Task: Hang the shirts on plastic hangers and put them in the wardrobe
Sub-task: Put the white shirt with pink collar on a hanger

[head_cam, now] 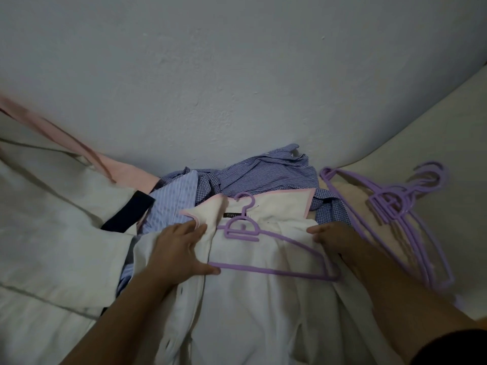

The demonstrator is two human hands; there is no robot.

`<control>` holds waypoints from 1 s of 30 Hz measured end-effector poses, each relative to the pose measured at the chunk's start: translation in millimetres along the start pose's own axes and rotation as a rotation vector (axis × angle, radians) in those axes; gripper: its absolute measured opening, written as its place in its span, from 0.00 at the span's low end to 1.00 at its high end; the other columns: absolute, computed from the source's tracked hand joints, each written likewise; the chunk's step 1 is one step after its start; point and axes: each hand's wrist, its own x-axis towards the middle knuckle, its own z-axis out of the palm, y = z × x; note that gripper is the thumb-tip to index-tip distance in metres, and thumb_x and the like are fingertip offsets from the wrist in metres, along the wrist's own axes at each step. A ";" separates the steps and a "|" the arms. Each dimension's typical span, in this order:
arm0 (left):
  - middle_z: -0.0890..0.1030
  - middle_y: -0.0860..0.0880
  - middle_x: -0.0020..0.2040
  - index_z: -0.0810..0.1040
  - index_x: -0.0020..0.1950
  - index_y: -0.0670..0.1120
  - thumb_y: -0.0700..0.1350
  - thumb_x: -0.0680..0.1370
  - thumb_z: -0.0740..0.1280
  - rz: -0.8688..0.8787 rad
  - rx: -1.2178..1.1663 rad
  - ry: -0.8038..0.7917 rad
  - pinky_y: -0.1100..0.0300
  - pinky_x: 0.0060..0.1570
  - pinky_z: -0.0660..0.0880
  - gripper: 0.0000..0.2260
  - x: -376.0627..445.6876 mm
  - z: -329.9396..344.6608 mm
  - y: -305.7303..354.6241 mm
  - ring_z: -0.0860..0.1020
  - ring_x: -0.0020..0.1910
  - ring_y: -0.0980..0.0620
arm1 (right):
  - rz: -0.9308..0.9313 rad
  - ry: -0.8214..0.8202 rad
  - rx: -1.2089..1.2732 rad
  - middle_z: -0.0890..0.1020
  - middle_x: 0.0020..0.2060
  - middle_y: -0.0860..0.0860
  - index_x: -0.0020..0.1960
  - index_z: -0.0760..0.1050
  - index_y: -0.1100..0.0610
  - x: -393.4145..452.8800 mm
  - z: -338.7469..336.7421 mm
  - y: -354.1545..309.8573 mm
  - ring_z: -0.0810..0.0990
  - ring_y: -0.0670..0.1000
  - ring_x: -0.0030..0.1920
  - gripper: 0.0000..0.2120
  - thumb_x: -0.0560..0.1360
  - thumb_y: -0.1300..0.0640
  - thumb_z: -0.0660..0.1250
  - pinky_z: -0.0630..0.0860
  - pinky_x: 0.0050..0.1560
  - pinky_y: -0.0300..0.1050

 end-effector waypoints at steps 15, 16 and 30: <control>0.66 0.51 0.74 0.66 0.74 0.53 0.79 0.49 0.52 -0.128 0.094 -0.079 0.55 0.67 0.61 0.58 2.1 -18.8 3.6 0.66 0.70 0.47 | -0.220 0.155 -0.241 0.79 0.58 0.60 0.61 0.77 0.64 -27.0 -22.1 -78.7 0.79 0.55 0.51 0.15 0.77 0.69 0.59 0.70 0.49 0.31; 0.66 0.51 0.75 0.66 0.74 0.53 0.79 0.49 0.53 -0.161 0.079 -0.087 0.55 0.67 0.61 0.57 1.9 -18.3 9.6 0.66 0.70 0.47 | -0.210 0.093 -0.089 0.79 0.57 0.61 0.63 0.75 0.67 -38.4 -11.4 -83.8 0.78 0.54 0.49 0.15 0.77 0.70 0.59 0.70 0.44 0.26; 0.78 0.47 0.63 0.74 0.66 0.44 0.40 0.76 0.68 -0.568 -1.115 0.268 0.55 0.56 0.74 0.18 -58.5 17.7 121.3 0.77 0.56 0.49 | 0.222 -0.024 0.994 0.78 0.48 0.62 0.43 0.68 0.57 -125.2 119.8 -39.2 0.78 0.62 0.54 0.10 0.78 0.68 0.57 0.74 0.53 0.54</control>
